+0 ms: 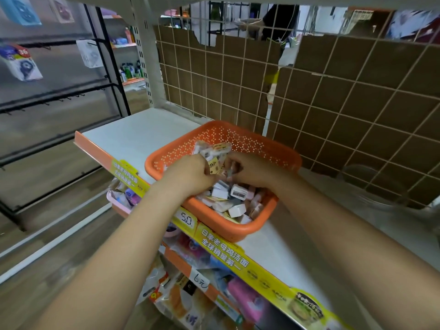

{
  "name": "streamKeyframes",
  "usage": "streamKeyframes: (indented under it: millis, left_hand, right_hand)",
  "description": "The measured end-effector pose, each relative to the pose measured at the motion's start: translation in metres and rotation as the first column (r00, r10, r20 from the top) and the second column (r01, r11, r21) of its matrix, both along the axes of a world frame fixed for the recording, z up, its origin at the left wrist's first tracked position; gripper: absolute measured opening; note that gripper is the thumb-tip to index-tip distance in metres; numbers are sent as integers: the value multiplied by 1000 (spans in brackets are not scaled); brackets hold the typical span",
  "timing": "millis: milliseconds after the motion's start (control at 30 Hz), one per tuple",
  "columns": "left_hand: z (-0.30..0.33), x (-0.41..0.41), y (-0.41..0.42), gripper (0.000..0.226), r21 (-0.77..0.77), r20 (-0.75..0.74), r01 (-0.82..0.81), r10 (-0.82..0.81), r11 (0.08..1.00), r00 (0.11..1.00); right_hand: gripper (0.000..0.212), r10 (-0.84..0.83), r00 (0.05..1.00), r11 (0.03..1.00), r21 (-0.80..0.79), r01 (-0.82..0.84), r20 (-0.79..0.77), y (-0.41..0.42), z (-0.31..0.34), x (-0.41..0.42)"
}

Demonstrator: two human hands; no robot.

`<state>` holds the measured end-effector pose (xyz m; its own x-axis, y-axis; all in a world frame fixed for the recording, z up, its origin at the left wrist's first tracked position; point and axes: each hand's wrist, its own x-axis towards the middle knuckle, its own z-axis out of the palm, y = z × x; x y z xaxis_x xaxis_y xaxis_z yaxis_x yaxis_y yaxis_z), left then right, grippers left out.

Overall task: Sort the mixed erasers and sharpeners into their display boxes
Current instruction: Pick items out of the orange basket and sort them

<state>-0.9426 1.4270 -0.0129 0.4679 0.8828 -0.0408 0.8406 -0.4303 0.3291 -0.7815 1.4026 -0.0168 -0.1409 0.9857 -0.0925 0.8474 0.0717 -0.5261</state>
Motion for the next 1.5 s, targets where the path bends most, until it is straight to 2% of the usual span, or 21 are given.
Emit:
streamKeyframes:
  millis: [100,167,300,433,500,600,733,867,967,1067,1200,1267,1300,1333,1400,1433,1500]
  left_hand:
    - [-1,10,-2,47,-16,-98,-57,56,998,994]
    - [-1,14,-1,44,-63,-92,-64,58,996,994]
    - [-1,12,2,35,-157,34,-74,80,985,996]
    - [-2,10,-2,20,-126,141,-99,116,987,983]
    - [-4,7,-2,15,-92,246,-127,146,988,958]
    - [-5,2,-4,19,-73,463,-163,178,984,868]
    - [0,2,-18,22,-180,757,-116,213,977,618]
    - [8,10,-43,27,-204,874,-75,216,976,436]
    - [17,23,-63,28,-260,906,39,230,965,355]
    - [22,47,-84,24,-295,914,161,229,942,335]
    - [21,83,-109,25,-287,931,311,187,906,314]
    - [17,101,-119,29,-277,930,343,160,898,332]
    - [15,111,-126,30,-280,930,362,157,889,333]
    - [14,121,-134,31,-280,933,390,152,877,326]
    - [13,143,-154,30,-279,933,455,127,846,336]
    - [12,154,-165,30,-281,929,484,109,829,353]
    - [11,174,-187,30,-294,921,539,84,789,380]
  right_hand:
    - [20,-41,998,997,65,44,-44,-2,-5,5]
    - [20,-64,994,995,74,70,-84,-3,-5,5]
    - [30,-129,955,989,37,144,-267,-5,-3,8]
    - [41,-213,842,970,-1,245,-495,-9,3,13]
    - [40,-235,782,955,15,297,-577,-11,4,14]
    - [38,-211,687,939,52,341,-695,-17,5,17]
    - [38,-179,586,917,81,390,-791,-36,9,23]
    - [34,-159,557,883,135,449,-815,-71,16,35]
    - [39,-68,515,843,226,488,-855,-96,18,48]
    - [40,-12,448,813,252,525,-894,-124,20,64]
    - [46,14,535,744,366,559,-845,-158,12,88]
    - [27,48,542,712,409,571,-839,-177,11,96]
    - [18,51,514,691,402,601,-856,-188,10,102]
    - [17,43,462,674,367,641,-886,-200,8,111]
    - [26,20,315,649,252,718,-949,-229,6,129]
    - [30,-13,285,629,214,747,-959,-244,4,140]
    - [31,-125,288,581,165,797,-949,-277,4,157]
